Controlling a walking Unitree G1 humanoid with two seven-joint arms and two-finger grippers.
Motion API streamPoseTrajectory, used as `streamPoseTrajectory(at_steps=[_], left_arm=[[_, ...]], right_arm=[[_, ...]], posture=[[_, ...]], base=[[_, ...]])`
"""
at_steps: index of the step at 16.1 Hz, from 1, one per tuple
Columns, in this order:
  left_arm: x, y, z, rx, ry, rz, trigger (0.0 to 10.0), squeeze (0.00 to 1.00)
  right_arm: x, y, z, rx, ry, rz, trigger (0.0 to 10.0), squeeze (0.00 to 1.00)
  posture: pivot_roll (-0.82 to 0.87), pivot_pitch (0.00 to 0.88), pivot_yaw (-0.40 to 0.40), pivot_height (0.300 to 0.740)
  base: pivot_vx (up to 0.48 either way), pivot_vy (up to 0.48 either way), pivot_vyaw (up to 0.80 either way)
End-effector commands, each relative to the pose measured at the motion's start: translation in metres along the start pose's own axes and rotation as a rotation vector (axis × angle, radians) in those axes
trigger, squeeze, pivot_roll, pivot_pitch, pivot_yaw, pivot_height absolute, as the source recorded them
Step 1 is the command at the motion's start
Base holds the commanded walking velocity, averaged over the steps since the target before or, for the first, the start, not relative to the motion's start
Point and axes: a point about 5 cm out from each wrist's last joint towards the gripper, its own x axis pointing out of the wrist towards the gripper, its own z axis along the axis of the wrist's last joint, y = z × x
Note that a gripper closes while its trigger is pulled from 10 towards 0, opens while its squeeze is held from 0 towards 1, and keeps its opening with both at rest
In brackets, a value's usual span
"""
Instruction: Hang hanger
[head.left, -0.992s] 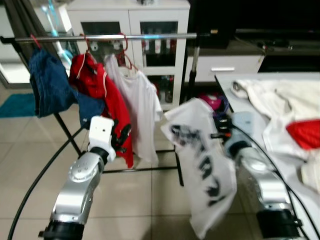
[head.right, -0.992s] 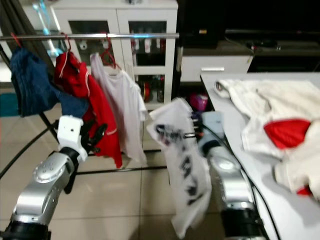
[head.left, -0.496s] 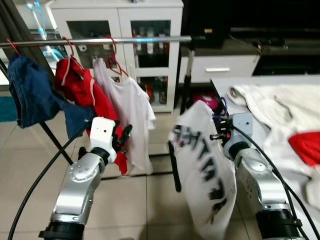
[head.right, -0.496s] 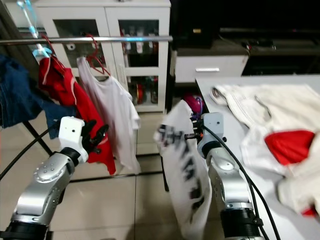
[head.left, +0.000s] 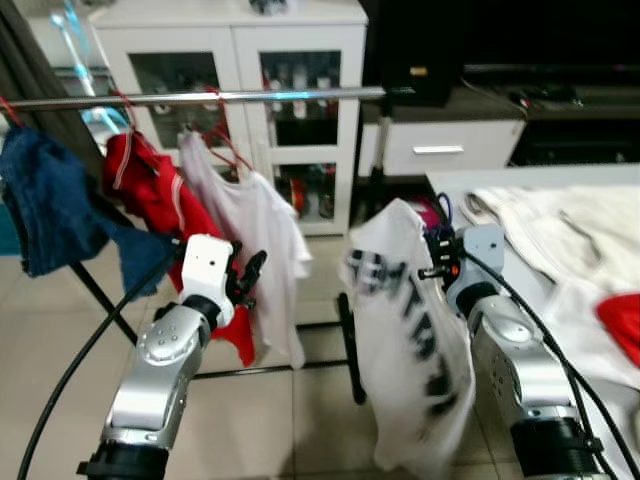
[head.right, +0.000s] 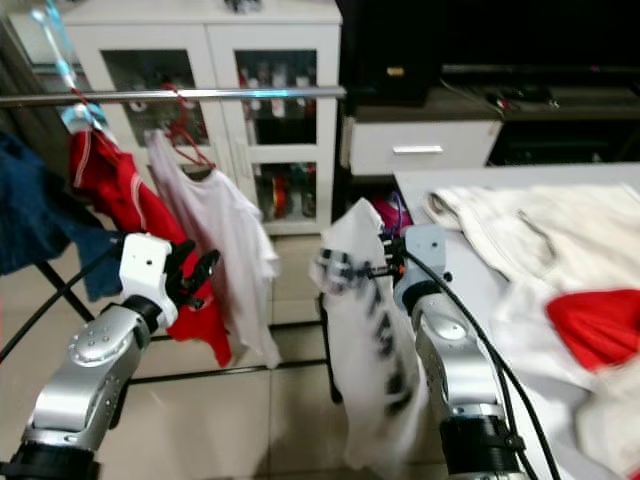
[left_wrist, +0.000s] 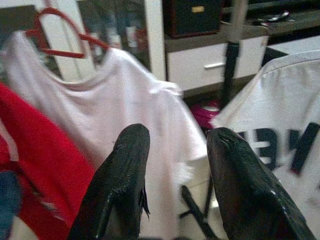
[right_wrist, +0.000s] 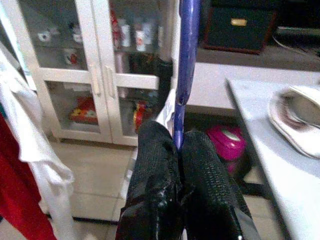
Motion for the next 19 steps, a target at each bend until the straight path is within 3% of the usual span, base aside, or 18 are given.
streamPoseTrajectory(at_steps=[1,4,8,13,16,19], left_arm=[[-0.001,0.004,0.003,0.014,-0.010,0.011,10.0,0.38],[-0.001,0.003,0.003,0.017,-0.009,0.007,10.0,0.38],[0.000,0.002,0.003,0.023,-0.009,0.002,10.0,0.38],[0.001,0.001,0.004,0.041,-0.009,-0.002,10.0,0.38],[0.001,0.001,0.004,0.059,-0.010,-0.013,10.0,0.38],[0.001,-0.004,0.015,0.014,-0.059,-0.074,10.0,0.35]], right_arm=[[0.002,0.006,0.010,-0.024,-0.044,0.027,10.0,0.00],[0.003,0.010,0.014,-0.063,-0.056,0.056,10.0,0.00],[0.004,0.012,0.020,-0.082,-0.091,0.069,10.0,0.00],[0.006,0.014,0.027,-0.078,-0.120,0.087,10.0,0.00],[0.010,0.018,0.042,-0.105,-0.191,0.112,10.0,0.00],[0.019,0.016,0.055,-0.127,-0.212,0.111,10.0,0.00]], posture=[[0.00,0.000,0.017,0.740],[0.00,0.000,0.015,0.740],[0.00,0.000,0.014,0.740],[0.01,0.000,0.013,0.740],[0.01,0.000,0.013,0.740],[0.01,0.000,0.013,0.740]], base=[[0.337,0.000,0.00],[0.342,0.000,0.00],[0.344,0.000,0.71],[0.343,0.000,0.00],[0.339,0.000,0.00],[0.101,0.000,0.00]])
